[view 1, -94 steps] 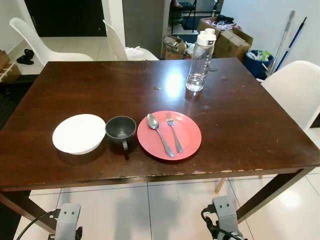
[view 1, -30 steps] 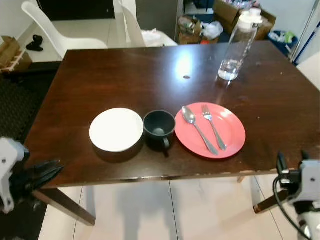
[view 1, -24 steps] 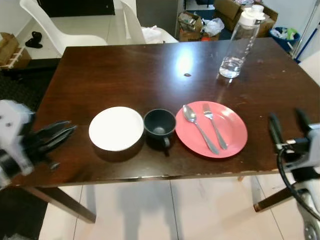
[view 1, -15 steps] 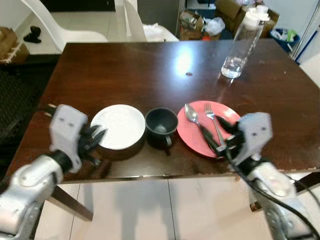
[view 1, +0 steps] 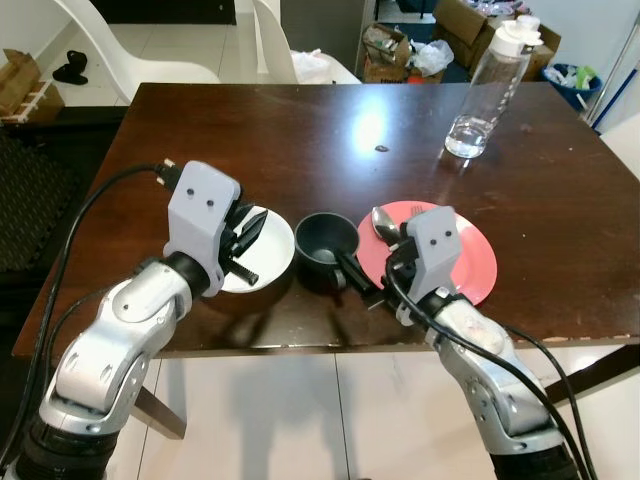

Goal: Setting the table

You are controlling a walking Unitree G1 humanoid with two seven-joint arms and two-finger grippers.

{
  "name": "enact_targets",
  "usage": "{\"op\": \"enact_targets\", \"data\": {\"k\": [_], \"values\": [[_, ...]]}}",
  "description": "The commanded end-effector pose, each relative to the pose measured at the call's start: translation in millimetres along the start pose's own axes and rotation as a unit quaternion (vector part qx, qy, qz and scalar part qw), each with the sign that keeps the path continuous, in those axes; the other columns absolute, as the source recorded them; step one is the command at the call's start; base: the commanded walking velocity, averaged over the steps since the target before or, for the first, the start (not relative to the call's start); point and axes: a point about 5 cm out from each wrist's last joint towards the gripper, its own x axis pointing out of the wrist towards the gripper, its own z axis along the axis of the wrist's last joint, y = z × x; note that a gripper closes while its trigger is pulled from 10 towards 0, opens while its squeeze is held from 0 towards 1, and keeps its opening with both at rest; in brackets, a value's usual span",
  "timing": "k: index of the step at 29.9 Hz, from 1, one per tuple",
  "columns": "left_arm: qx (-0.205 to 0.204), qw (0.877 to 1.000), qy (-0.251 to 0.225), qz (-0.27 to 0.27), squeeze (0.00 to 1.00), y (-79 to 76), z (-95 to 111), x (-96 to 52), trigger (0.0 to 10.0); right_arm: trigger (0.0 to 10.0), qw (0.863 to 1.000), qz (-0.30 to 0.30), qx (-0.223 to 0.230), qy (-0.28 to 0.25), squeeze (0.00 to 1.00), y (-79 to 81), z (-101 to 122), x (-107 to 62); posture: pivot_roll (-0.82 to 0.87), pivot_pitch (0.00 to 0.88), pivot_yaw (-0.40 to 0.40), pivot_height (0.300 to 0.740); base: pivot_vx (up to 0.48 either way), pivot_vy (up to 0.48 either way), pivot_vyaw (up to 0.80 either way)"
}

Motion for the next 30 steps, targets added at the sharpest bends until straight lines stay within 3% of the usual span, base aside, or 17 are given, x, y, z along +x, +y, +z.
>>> {"op": "enact_targets", "data": {"k": [1,3,4,5,8,20,26,27,28,29,30], "values": [[0.003,1.000,0.010,0.001,0.00,-0.9,-4,2.1,10.0,10.0,1.000,-0.009,0.003,0.012,1.00,4.4,-5,-2.0,-0.01,0.082,0.029,0.740,0.000,0.000,0.00],[0.002,1.000,0.011,0.000,0.00,-2.4,-4,3.7,10.0,10.0,0.999,-0.027,-0.002,0.020,1.00,7.7,-9,-2.7,-0.02,0.081,0.030,0.740,0.000,0.000,0.00],[0.001,1.000,0.011,-0.002,0.00,-4.4,-4,4.8,10.0,10.0,0.998,-0.049,-0.001,0.028,0.85,8.4,-14,-3.1,-0.02,0.081,0.030,0.740,0.000,0.000,0.00],[0.000,1.000,0.012,-0.004,0.00,-5.9,-4,5.6,10.0,10.0,0.997,-0.072,-0.007,0.036,0.00,8.0,-18,-3.3,-0.02,0.080,0.032,0.740,0.000,0.000,0.00],[-0.001,1.000,0.013,-0.006,0.00,-8.2,-4,7.3,10.0,10.0,0.994,-0.095,-0.010,0.046,0.00,9.5,-26,-1.5,-0.02,0.077,0.035,0.740,0.000,0.000,0.00],[-0.005,1.000,0.006,-0.013,0.00,-15.0,-1,12.0,10.0,10.0,0.992,-0.092,0.032,0.084,0.00,29.2,-60,19.5,0.00,0.074,0.030,0.740,0.000,0.000,0.00],[-0.008,1.000,0.005,-0.013,0.00,-16.1,0,11.5,10.0,10.0,0.992,-0.092,0.024,0.083,0.00,29.5,-63,24.6,0.01,0.073,0.030,0.740,0.000,0.000,0.00],[-0.008,1.000,0.005,-0.012,0.00,-16.2,0,11.3,10.0,8.0,0.992,-0.092,0.024,0.084,0.00,29.0,-63,25.6,0.01,0.073,0.030,0.740,0.000,0.000,0.00],[-0.008,1.000,0.005,-0.012,0.00,-16.2,0,11.3,10.0,8.0,0.992,-0.092,0.024,0.084,0.00,29.0,-63,25.6,0.01,0.073,0.030,0.740,0.000,0.000,0.00],[-0.008,1.000,0.005,-0.012,0.00,-16.3,0,11.2,10.0,5.2,0.993,-0.089,0.019,0.082,0.00,28.5,-65,27.6,0.01,0.073,0.030,0.740,0.000,0.000,0.00],[-0.008,1.000,0.006,-0.012,0.00,-16.4,0,11.2,10.0,3.7,0.993,-0.088,0.017,0.081,0.00,28.5,-65,28.1,0.01,0.073,0.030,0.740,0.000,0.000,0.00]]}}
